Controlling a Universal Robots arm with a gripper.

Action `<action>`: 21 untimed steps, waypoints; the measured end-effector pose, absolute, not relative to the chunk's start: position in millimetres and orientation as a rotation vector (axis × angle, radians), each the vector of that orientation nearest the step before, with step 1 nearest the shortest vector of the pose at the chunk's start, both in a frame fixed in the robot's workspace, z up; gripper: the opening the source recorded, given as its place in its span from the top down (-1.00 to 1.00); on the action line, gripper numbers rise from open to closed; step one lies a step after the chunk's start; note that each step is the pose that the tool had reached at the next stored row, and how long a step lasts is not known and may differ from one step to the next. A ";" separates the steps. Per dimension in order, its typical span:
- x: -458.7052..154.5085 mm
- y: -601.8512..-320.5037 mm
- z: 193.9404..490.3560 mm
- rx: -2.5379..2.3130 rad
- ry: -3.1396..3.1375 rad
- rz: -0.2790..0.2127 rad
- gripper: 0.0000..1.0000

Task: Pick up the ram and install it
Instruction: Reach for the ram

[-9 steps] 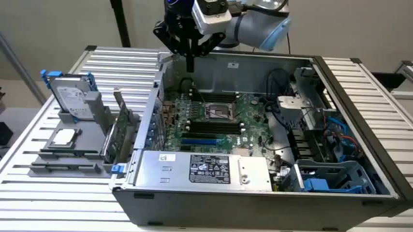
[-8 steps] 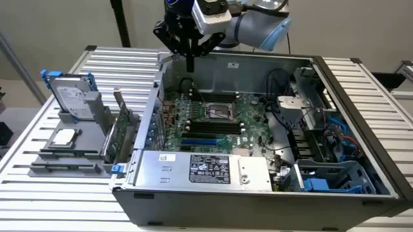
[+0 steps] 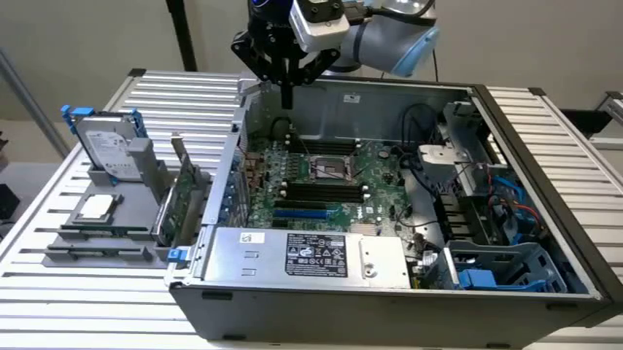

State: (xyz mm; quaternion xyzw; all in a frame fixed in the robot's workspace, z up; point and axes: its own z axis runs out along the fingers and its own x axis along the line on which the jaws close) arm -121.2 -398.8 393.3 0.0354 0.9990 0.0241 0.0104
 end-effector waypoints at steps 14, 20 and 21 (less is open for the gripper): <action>-145.9 -415.7 392.9 0.110 3.119 0.075 1.00; -165.4 -426.7 392.2 0.110 3.119 0.075 1.00; -168.5 -428.3 392.0 0.110 3.119 0.075 1.00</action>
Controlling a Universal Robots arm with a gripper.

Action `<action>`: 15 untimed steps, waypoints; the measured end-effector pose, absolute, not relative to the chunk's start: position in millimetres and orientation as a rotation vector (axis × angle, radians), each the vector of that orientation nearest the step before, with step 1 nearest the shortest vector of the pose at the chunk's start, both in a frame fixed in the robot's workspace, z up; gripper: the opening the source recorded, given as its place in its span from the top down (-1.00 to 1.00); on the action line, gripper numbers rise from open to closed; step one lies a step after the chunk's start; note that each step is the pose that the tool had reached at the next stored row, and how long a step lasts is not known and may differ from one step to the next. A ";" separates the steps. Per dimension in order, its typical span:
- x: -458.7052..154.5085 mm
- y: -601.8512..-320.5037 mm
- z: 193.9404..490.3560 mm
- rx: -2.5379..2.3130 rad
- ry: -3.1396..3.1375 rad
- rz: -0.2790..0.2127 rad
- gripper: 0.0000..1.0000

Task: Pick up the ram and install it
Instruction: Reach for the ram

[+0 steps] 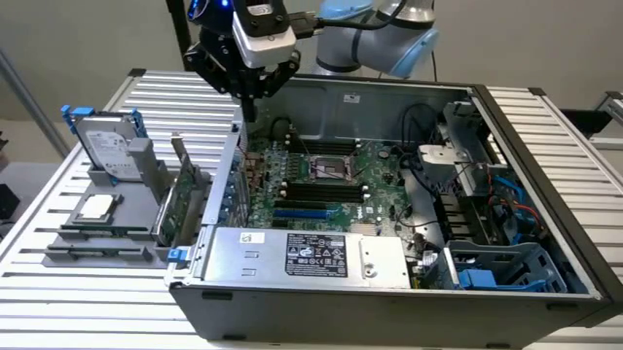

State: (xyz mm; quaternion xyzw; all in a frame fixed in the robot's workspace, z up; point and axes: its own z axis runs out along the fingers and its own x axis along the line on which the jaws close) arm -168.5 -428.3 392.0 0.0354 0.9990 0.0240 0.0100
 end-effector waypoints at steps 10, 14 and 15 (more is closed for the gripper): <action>-209.4 -440.7 388.8 0.111 3.119 0.074 1.00; -226.7 -444.2 387.0 0.111 3.119 0.073 1.00; -231.1 -445.0 386.5 0.111 3.119 0.073 1.00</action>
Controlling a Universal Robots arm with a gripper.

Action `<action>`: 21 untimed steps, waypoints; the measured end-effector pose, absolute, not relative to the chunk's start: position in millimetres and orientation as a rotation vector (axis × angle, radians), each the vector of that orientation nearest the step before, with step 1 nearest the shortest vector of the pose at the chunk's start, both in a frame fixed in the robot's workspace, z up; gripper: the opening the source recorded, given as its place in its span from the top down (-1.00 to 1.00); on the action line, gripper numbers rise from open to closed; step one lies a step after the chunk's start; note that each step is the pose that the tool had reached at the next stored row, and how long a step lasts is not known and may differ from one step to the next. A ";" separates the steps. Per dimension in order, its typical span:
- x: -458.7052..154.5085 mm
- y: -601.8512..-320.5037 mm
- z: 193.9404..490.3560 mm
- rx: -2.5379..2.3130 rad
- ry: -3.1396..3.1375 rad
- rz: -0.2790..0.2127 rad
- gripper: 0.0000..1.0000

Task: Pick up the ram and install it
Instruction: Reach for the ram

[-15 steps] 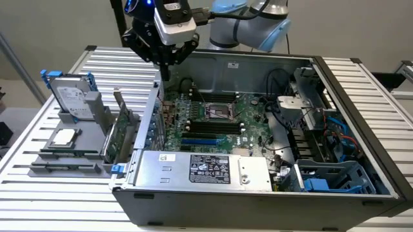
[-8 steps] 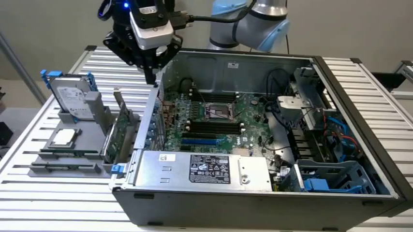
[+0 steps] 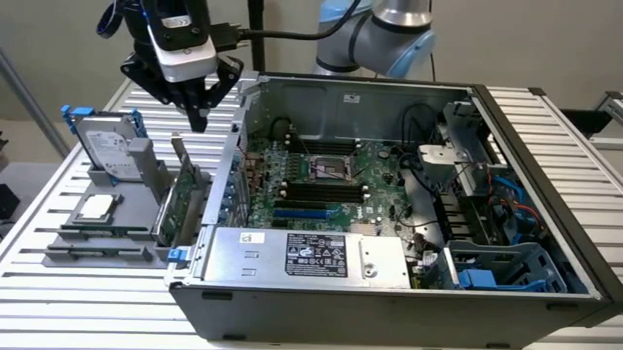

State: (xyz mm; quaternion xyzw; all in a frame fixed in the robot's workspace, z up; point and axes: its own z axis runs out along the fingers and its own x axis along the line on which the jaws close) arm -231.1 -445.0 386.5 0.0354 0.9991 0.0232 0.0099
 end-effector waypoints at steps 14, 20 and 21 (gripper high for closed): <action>-293.7 -455.6 379.0 0.110 3.120 0.065 1.00; -320.2 -459.3 375.3 0.110 3.120 0.060 1.00; -324.6 -459.9 374.6 0.110 3.121 0.060 1.00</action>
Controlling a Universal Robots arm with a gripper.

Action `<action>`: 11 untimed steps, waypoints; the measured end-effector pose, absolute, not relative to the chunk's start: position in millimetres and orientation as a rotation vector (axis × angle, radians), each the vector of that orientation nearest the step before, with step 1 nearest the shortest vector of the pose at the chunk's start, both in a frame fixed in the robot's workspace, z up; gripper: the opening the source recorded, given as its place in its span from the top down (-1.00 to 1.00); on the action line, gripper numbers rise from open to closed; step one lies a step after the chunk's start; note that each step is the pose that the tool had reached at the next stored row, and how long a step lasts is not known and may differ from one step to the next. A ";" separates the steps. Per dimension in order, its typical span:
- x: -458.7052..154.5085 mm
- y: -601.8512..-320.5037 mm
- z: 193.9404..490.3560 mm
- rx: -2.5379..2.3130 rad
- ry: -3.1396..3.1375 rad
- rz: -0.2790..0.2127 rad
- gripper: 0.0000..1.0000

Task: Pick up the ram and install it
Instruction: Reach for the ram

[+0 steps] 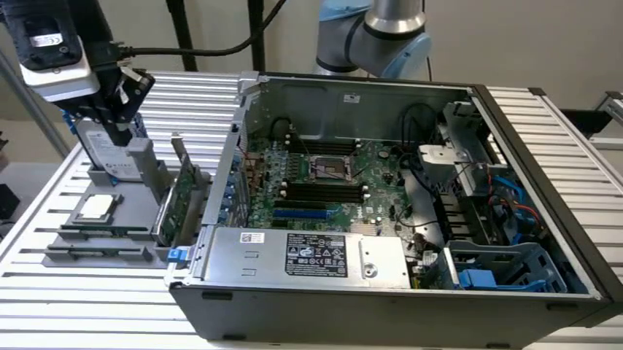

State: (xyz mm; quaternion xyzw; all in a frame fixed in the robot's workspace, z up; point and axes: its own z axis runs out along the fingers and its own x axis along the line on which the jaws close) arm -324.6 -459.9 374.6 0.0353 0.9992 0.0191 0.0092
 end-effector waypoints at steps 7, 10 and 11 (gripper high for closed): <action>-356.2 -463.6 370.0 0.110 3.122 0.052 1.00; -369.9 -464.9 367.8 0.111 3.122 0.049 1.00; -374.4 -465.3 367.1 0.111 3.123 0.047 1.00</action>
